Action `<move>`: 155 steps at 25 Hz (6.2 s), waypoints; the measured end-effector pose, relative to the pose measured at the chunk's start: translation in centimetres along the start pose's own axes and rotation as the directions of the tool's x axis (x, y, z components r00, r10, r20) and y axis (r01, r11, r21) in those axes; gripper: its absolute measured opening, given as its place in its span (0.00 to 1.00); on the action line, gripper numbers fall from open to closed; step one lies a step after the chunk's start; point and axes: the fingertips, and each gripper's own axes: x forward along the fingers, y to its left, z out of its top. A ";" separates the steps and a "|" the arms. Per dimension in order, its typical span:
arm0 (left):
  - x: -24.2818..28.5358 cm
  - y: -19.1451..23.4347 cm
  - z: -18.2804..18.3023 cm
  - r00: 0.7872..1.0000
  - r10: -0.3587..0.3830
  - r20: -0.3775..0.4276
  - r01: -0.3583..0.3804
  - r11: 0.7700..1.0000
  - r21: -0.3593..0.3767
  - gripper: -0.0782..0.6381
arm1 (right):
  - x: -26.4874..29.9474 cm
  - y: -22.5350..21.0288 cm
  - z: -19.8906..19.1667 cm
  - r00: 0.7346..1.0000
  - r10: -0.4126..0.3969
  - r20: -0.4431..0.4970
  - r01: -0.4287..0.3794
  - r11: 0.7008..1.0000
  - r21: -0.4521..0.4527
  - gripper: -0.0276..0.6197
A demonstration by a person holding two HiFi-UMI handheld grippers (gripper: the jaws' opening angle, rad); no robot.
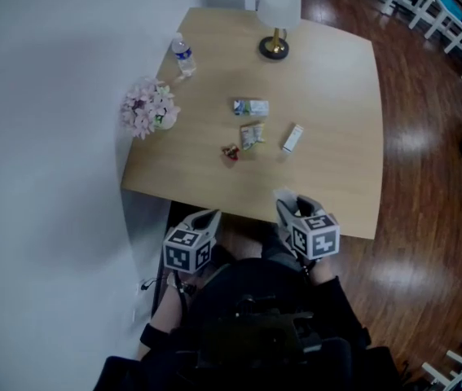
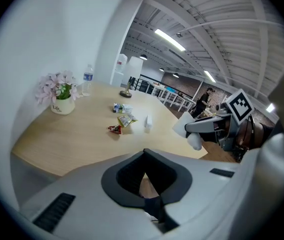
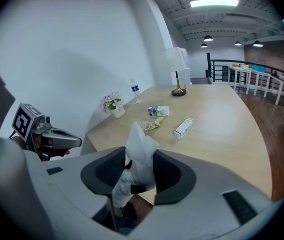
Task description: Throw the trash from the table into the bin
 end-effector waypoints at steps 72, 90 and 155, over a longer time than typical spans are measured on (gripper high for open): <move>-2.7 20.7 -38.4 0.890 0.443 -0.109 -0.404 0.653 -0.640 0.11 | 44.6 27.0 -36.7 0.740 0.208 -0.639 -0.542 0.748 -0.384 0.56; -10.5 14.9 -21.0 0.950 0.312 -0.005 -0.289 0.873 -0.393 0.11 | 19.1 30.6 -14.0 0.756 0.491 -0.433 -0.644 0.677 -0.356 0.56; 16.5 0.1 7.2 0.975 0.022 -0.221 -0.006 0.997 0.073 0.12 | 20.4 -18.6 5.6 0.955 -0.249 -0.160 0.271 0.953 0.134 0.52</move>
